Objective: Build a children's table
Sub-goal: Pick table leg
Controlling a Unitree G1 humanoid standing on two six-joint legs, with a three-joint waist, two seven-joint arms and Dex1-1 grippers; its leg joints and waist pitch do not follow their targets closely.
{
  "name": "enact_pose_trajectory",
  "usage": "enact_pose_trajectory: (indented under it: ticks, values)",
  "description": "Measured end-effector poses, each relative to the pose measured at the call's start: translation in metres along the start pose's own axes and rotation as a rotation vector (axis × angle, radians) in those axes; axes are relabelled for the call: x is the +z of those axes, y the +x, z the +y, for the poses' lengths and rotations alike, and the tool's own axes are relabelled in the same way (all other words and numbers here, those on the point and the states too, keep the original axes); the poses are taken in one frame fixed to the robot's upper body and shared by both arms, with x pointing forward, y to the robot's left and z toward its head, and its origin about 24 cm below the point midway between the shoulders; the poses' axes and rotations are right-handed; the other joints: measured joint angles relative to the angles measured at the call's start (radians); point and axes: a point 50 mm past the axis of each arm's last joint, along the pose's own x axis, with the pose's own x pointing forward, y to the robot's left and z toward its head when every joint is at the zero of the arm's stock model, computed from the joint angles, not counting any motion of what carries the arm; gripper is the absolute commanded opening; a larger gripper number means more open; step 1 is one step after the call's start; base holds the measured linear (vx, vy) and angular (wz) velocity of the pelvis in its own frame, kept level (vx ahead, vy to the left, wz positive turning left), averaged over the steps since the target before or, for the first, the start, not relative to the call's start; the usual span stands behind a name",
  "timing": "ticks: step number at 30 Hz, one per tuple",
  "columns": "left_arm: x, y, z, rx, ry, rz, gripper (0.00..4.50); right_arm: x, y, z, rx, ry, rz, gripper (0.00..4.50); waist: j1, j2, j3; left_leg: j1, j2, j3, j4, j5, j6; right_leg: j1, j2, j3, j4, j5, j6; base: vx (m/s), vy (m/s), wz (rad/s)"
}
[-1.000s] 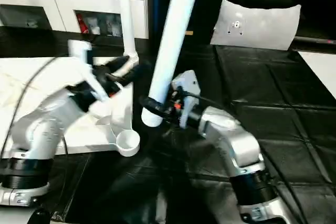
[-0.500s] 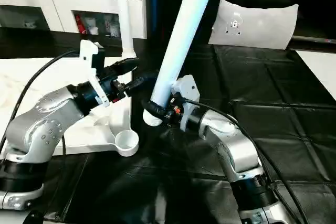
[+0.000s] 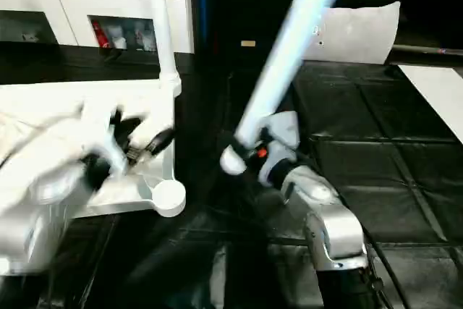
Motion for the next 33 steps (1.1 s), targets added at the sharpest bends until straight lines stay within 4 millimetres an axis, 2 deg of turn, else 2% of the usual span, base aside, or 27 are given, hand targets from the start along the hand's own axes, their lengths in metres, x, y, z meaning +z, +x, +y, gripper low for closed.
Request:
enact_pose_trajectory:
  ticks: [4,8,13,16,19,21,23,26,29,32,33]
  values:
    - [-0.005,-0.006,0.006,0.122,-0.069,-0.036,4.50,-0.010,-0.011,0.000,-0.026,0.003,-0.022,1.88,0.006,0.000,0.000,0.000,0.000,0.000,0.000,0.000,0.000,0.000,0.000,0.000,-0.002,0.000,0.001,0.000,0.000,0.00]
    - [-0.009,-0.012,-0.005,0.103,-0.059,-0.031,4.50,-0.007,-0.012,-0.002,-0.105,0.030,-0.076,1.88,0.009,-0.005,-0.002,-0.003,-0.002,0.001,0.000,0.000,0.004,-0.001,-0.002,0.002,-0.002,-0.001,0.001,0.000,0.000,0.00]
    - [-0.014,-0.015,-0.009,0.108,-0.046,-0.027,4.50,-0.018,-0.013,0.000,-0.074,0.087,-0.009,1.88,0.027,-0.005,-0.003,-0.008,-0.010,0.004,0.008,0.001,0.030,0.003,-0.012,0.004,-0.009,0.002,0.006,-0.003,0.022,0.01]
    - [-0.016,-0.016,-0.007,0.124,-0.035,-0.020,4.50,-0.023,-0.010,0.008,-0.034,0.100,0.007,1.88,0.033,-0.006,-0.003,-0.008,-0.016,0.015,0.007,0.003,0.046,0.004,-0.024,0.004,-0.021,0.013,0.002,-0.008,0.071,0.03]
    - [-0.016,-0.015,-0.008,0.124,-0.027,-0.020,4.50,-0.023,-0.009,0.012,-0.015,0.097,0.006,1.88,0.033,-0.006,-0.003,-0.007,-0.024,0.033,0.007,0.005,0.063,0.005,-0.040,0.008,-0.024,0.013,0.002,-0.021,0.088,0.08]
    - [-0.014,-0.014,-0.009,0.116,-0.019,-0.024,4.50,-0.023,-0.008,0.011,-0.011,0.089,0.008,1.88,0.032,-0.004,-0.002,-0.006,-0.026,0.036,0.006,0.004,0.069,0.014,-0.041,0.011,-0.041,0.013,0.007,-0.038,0.093,0.06]
    - [-0.014,-0.014,-0.010,0.115,-0.010,-0.025,4.50,-0.020,-0.006,0.012,-0.004,0.082,0.000,1.88,0.027,-0.004,-0.002,-0.005,-0.029,0.042,0.006,0.004,0.078,0.021,-0.041,0.013,-0.056,0.013,0.008,-0.043,0.099,0.01]
    - [-0.016,-0.012,-0.010,0.117,-0.004,-0.014,4.50,-0.014,-0.003,0.012,0.004,0.073,-0.018,1.88,0.005,-0.005,-0.003,-0.005,-0.040,0.054,0.005,0.006,0.093,0.021,-0.054,0.022,-0.064,0.012,0.009,-0.050,0.109,-0.04]
    - [-0.015,-0.008,-0.014,0.099,0.001,-0.014,4.50,-0.014,-0.004,0.010,0.000,0.057,-0.012,1.88,-0.006,-0.004,-0.002,-0.008,-0.049,0.062,0.005,0.007,0.108,0.023,-0.065,0.024,-0.077,0.008,0.019,-0.053,0.105,-0.04]
    - [-0.014,-0.008,-0.012,0.102,0.014,-0.020,4.50,-0.014,-0.005,0.008,-0.008,0.027,-0.010,1.88,-0.027,-0.004,-0.002,-0.007,-0.055,0.068,0.005,0.004,0.115,0.028,-0.073,0.022,-0.092,0.000,0.032,-0.052,0.093,-0.02]
    - [-0.014,-0.008,-0.012,0.102,0.016,-0.020,4.50,-0.013,-0.005,0.008,-0.008,0.024,-0.014,1.88,-0.041,-0.003,-0.001,-0.007,-0.057,0.074,0.005,0.003,0.117,0.029,-0.073,0.018,-0.092,-0.008,0.034,-0.061,0.085,0.01]
